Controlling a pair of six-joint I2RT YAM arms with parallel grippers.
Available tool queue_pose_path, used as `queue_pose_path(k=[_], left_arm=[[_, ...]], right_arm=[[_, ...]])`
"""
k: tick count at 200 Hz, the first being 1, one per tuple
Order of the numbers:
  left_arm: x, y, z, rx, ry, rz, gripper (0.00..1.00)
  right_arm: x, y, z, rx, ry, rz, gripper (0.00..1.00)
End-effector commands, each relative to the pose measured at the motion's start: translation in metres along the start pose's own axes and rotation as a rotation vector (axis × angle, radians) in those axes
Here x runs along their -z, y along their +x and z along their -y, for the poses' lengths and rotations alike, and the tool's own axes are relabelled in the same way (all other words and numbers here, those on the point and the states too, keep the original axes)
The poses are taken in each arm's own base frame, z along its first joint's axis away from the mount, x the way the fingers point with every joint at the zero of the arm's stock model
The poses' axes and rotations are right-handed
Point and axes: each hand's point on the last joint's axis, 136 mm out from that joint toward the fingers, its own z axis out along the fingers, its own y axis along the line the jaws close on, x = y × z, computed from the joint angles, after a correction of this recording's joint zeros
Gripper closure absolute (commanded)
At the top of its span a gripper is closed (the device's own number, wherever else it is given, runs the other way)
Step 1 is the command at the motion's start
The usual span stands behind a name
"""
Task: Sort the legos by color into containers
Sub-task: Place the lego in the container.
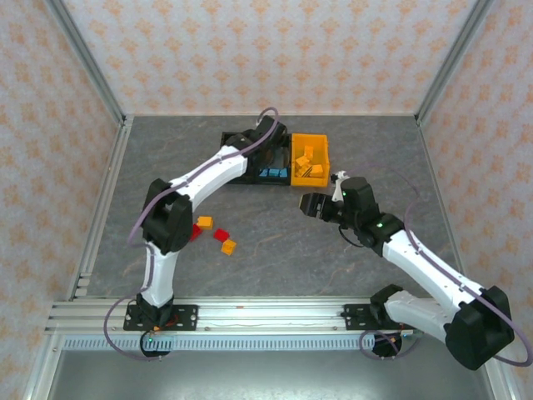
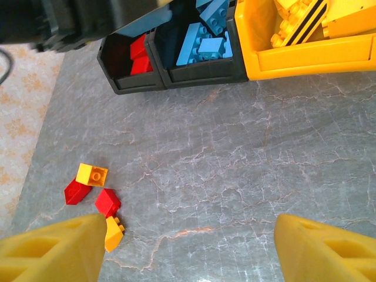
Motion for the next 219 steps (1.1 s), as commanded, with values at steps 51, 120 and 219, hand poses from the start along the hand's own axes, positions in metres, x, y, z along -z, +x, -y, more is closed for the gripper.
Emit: queue_pose_path(k=[51, 120, 219], left_arm=[[-0.044, -0.036, 0.002, 0.036, -0.067, 0.029, 0.47], [-0.068, -0.048, -0.012, 0.074, -0.081, 0.049, 0.46], [-0.076, -0.05, -0.01, 0.072, -0.069, 0.046, 0.3]], right_arm=[[0.006, 0.003, 0.012, -0.021, 0.035, 0.013, 0.25], [0.006, 0.002, 0.015, -0.021, 0.048, 0.015, 0.25], [0.006, -0.001, 0.017, -0.025, 0.061, 0.016, 0.25]])
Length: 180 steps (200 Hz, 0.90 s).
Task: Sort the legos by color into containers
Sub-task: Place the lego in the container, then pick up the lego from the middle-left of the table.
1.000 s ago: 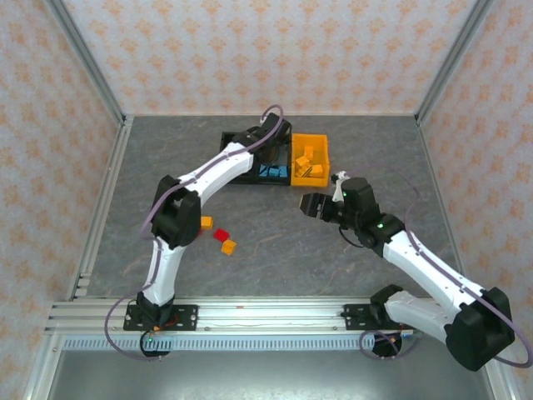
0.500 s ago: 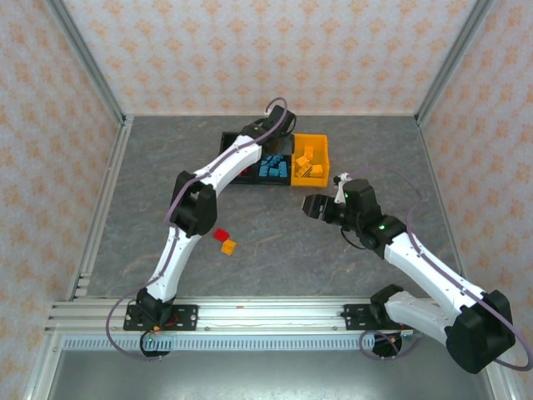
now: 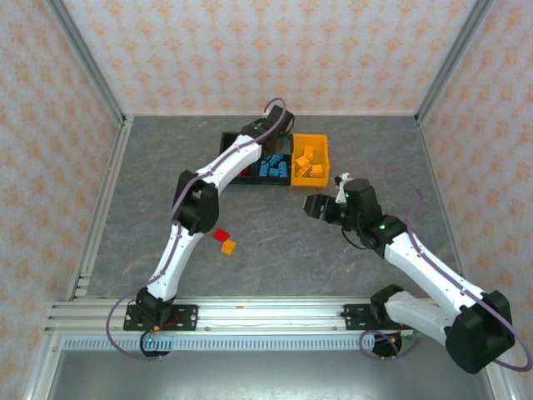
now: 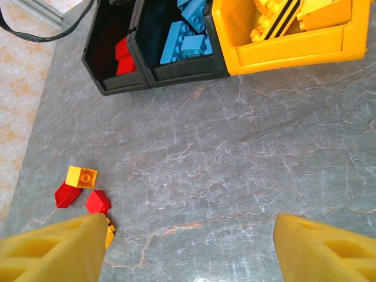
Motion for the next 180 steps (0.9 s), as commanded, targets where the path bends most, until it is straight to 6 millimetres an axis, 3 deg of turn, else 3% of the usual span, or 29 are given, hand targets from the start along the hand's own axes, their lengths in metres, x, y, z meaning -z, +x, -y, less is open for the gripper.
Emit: queue_pose_path(k=[1, 21, 52, 96, 133, 153, 180], left_arm=[[0.002, -0.005, -0.001, 0.01, -0.01, 0.006, 0.29], [0.011, -0.01, 0.001, 0.015, -0.001, 0.017, 0.23], [0.029, -0.02, 0.008, 0.015, 0.021, 0.044, 0.22], [0.084, -0.028, 0.023, -0.001, 0.078, 0.093, 0.23], [0.134, -0.003, 0.005, -0.014, 0.098, 0.115, 0.23], [0.165, 0.014, -0.016, -0.006, 0.095, 0.132, 0.22], [0.188, 0.053, -0.053, -0.003, 0.048, 0.113, 0.22]], right_arm=[[0.002, -0.004, 0.004, 0.0, 0.024, 0.016, 0.25], [0.002, -0.005, 0.003, 0.001, 0.021, 0.014, 0.25], [0.002, -0.005, 0.002, 0.001, 0.018, 0.013, 0.25], [0.005, -0.009, -0.006, 0.021, -0.008, 0.018, 0.25], [0.006, -0.01, -0.022, 0.058, -0.073, 0.003, 0.25], [0.005, -0.01, -0.031, 0.081, -0.092, -0.006, 0.25], [-0.001, -0.001, -0.053, 0.144, -0.139, -0.044, 0.25]])
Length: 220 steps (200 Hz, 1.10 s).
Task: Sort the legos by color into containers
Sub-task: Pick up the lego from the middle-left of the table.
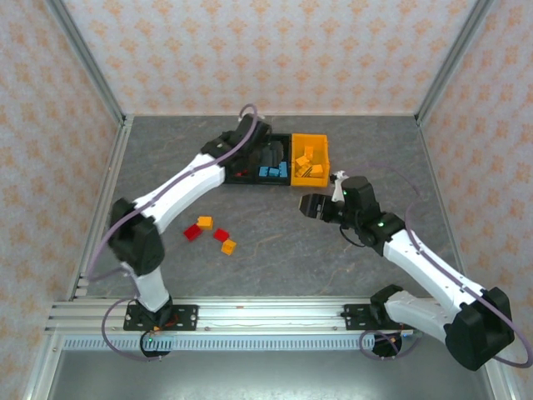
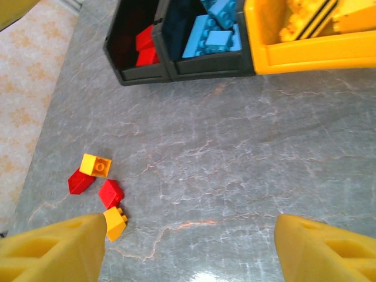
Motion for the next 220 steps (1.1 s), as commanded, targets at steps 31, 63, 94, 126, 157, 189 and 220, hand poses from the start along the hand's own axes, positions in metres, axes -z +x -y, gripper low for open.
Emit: queue_pose_path(k=[31, 63, 94, 126, 157, 189, 220], left_arm=[[0.044, 0.064, -0.076, 0.037, -0.136, -0.02, 0.22], [0.055, 0.106, -0.126, 0.093, -0.212, -0.066, 0.22], [0.05, 0.133, -0.155, 0.085, -0.285, -0.131, 0.22], [0.03, 0.153, -0.175, 0.051, -0.35, -0.215, 0.18], [0.008, 0.17, -0.192, 0.019, -0.424, -0.297, 0.18], [-0.01, 0.186, -0.2, 0.016, -0.441, -0.349, 0.17], [-0.019, 0.195, -0.204, 0.028, -0.432, -0.374, 0.2]], right_arm=[[-0.012, 0.008, -0.059, 0.174, -0.134, -0.053, 0.25], [-0.019, 0.012, -0.075, 0.2, -0.192, -0.086, 0.26], [-0.02, 0.021, -0.085, 0.237, -0.245, -0.143, 0.26], [-0.021, 0.032, -0.089, 0.248, -0.257, -0.165, 0.26], [-0.024, 0.036, -0.086, 0.231, -0.251, -0.168, 0.26], [-0.025, 0.039, -0.081, 0.23, -0.237, -0.171, 0.26], [-0.026, 0.04, -0.079, 0.228, -0.229, -0.172, 0.27]])
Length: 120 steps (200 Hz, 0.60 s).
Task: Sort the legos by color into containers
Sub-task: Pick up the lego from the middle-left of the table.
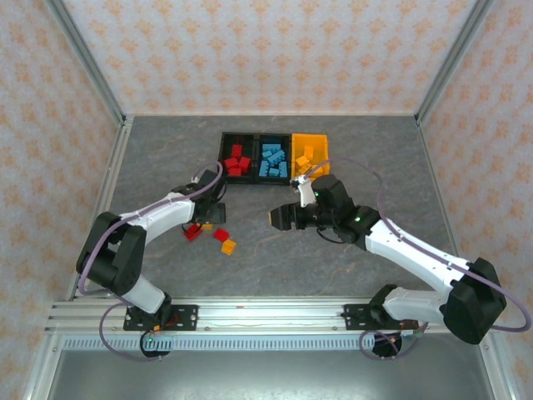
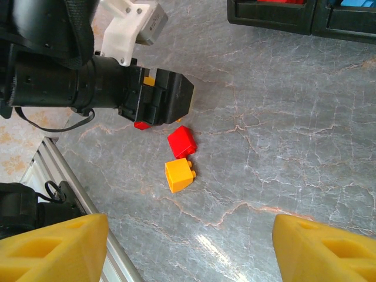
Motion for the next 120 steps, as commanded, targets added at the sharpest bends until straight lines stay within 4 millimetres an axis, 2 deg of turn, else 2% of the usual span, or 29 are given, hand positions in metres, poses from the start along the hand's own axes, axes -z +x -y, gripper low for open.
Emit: queue_pose_path(k=[1, 30, 71, 81, 93, 120], left_arm=[[-0.009, -0.001, -0.005, -0.002, -0.011, 0.002, 0.2], [-0.015, 0.006, -0.003, -0.014, 0.001, -0.027, 0.27], [-0.014, 0.004, 0.003, -0.015, 0.031, -0.028, 0.51], [-0.013, 0.003, 0.005, -0.011, 0.041, -0.027, 0.54], [-0.011, 0.002, 0.008, -0.008, 0.057, -0.026, 0.65], [-0.001, -0.007, 0.015, 0.01, 0.101, -0.006, 0.7]], right_arm=[[-0.003, 0.001, 0.002, 0.009, 0.0, 0.007, 0.27], [-0.003, 0.0, 0.003, 0.009, 0.008, 0.014, 0.27], [-0.002, -0.002, 0.008, 0.004, 0.037, 0.023, 0.28], [-0.002, -0.002, 0.007, 0.004, 0.035, 0.023, 0.28], [-0.003, -0.003, 0.009, 0.002, 0.042, 0.025, 0.28], [-0.003, -0.002, 0.01, 0.002, 0.049, 0.025, 0.28]])
